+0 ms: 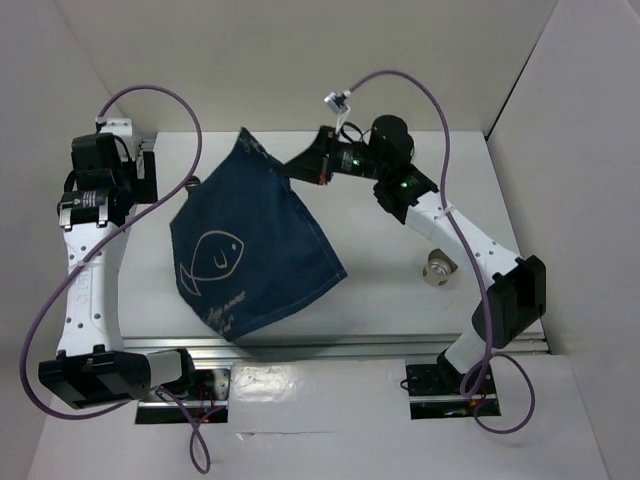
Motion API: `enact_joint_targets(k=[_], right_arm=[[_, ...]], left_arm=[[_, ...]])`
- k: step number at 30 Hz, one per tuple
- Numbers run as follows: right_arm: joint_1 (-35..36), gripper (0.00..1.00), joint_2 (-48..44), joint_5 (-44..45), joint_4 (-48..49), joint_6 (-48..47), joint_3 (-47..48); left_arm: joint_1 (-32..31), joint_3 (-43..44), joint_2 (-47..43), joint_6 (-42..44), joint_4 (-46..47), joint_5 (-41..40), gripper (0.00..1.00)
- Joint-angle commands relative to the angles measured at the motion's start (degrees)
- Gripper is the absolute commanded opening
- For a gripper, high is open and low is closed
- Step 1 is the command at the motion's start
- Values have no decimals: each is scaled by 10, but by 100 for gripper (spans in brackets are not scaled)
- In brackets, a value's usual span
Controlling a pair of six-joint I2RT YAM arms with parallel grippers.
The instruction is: Set the dinner table for one person
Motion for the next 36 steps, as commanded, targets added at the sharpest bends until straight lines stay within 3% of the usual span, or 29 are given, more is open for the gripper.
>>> enact_joint_targets(k=[1,5,8,11,12,16,20,27,30,33,35,36], right_arm=[[-64,0,-42,8,41,88,-140],[-156,0,-72,46,6,94,-298],[-228,0,-77,73,-32,63,-356],[-255,0,-70,142,-105,-2,-341],[-261,16,-51,160,-154,-46,-327],[-261,49,8,222,-258,-130,-247],[-261,59,23,295,-302,-144,-201],[-191,59,-23,521,-330,-165,-171],[-180,57,-30,479,-298,-188,-176],[-180,49,-6,425,-270,-187,-192],[-180,38,23,396,-265,-169,-192],[-180,23,57,387,-273,-160,-192]], left_arm=[[-7,14,-7,26,-6,65,100],[-55,-11,21,50,-20,64,97],[-89,-42,44,73,-29,46,96],[-132,-86,61,89,-24,29,93],[-151,-94,75,89,-24,24,91],[-191,-120,119,89,-19,24,90],[-214,-120,178,72,-19,29,86],[-259,-64,265,50,-24,39,83],[-286,-41,294,59,-24,30,83],[-308,-15,341,94,-9,-14,83],[-314,10,370,101,-9,-28,83],[-314,21,403,101,-9,-28,83]])
